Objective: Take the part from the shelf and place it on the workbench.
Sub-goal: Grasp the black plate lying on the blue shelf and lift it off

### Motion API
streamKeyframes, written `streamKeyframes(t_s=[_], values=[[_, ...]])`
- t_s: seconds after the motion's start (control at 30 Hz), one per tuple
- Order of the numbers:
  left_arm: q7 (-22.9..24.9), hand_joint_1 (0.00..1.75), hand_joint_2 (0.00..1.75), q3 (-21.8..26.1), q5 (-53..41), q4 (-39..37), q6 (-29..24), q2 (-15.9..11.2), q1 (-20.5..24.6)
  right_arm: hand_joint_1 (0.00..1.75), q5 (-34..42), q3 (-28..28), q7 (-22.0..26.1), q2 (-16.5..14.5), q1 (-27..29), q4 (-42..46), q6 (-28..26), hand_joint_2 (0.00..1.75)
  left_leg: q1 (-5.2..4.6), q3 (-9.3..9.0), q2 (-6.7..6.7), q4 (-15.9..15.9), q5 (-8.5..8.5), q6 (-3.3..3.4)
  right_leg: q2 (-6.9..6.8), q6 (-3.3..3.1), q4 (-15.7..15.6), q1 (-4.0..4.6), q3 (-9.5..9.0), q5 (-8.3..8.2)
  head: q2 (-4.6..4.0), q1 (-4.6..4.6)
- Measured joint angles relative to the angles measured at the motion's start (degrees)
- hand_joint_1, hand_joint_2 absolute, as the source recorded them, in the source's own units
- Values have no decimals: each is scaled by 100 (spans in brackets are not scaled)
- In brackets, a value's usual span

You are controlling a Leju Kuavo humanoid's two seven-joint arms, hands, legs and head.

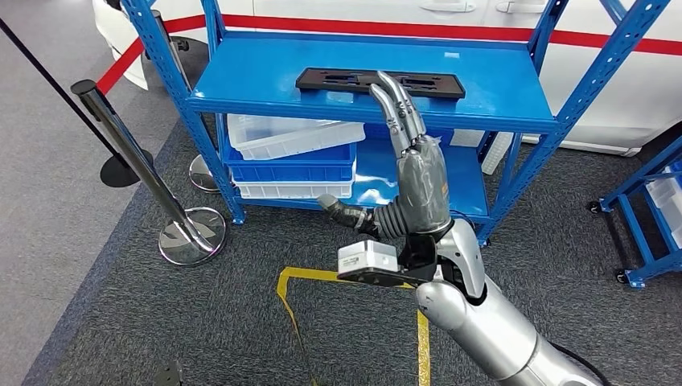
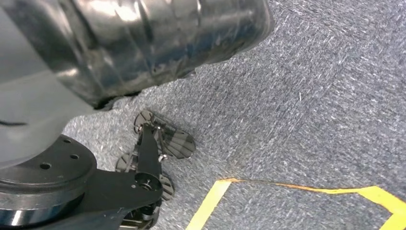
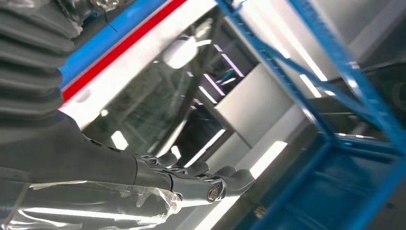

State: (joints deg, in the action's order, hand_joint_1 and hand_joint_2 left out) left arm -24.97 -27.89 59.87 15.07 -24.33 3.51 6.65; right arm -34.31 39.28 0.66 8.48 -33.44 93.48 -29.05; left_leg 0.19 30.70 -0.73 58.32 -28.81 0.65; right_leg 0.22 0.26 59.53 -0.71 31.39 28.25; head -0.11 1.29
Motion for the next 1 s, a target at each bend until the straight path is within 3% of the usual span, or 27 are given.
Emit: streamKeyframes(t_s=[0.07, 0.27, 0.57, 0.7, 0.87, 0.93, 1.0], values=[[-16, 0, 0, -115, -34, 1, -51, -1, 21, 0, 102, 93, 21, 34, -28, 112, -28, 175, 0, 0, 0, 0, 0, 0, 0, 0, 0, 0, 0, 0, 0, 1], [-127, 0, 0, -273, -76, 1, -109, -2, 55, 0, 409, 133, 198, 100, -39, 298, -78, 175, 0, 0, 0, 2, 0, 0, 0, 0, 0, 0, 0, 0, 0, 0], [-167, 0, 0, -436, -43, 1, -105, -4, 66, 0, 269, 135, 240, 163, -32, 423, -263, 175, -2, 4, -1, 14, -1, 1, 1, 4, -5, -6, 0, -5, 0, 1], [-167, 0, 0, -497, -37, 1, -106, -8, 69, 0, 289, 135, 254, 178, -24, 439, -364, 0, -7, 14, -3, 28, -4, 5, 1, 14, -7, -14, 3, -11, 0, 2], [-171, 0, 0, -521, -14, 1, -108, -16, 77, 0, 421, 135, 302, 184, -19, 463, -405, 0, -24, 48, -3, 56, -5, 42, 1, 59, -28, -34, 16, -38, 0, 3], [-173, 0, 0, -533, -8, 1, -115, -18, 87, 0, 447, 135, 312, 188, -20, 495, -405, 0, -2, 28, 3, -25, 46, 96, 1, 105, -73, -28, 1, -56, 0, 2], [-174, 0, 0, -541, 0, 1, -134, -17, 101, 0, 462, 135, 328, 196, -26, 520, -406, 0, 44, -25, 17, -167, 128, 151, -1, 146, 103, -10, 92, 62, 0, -5]])
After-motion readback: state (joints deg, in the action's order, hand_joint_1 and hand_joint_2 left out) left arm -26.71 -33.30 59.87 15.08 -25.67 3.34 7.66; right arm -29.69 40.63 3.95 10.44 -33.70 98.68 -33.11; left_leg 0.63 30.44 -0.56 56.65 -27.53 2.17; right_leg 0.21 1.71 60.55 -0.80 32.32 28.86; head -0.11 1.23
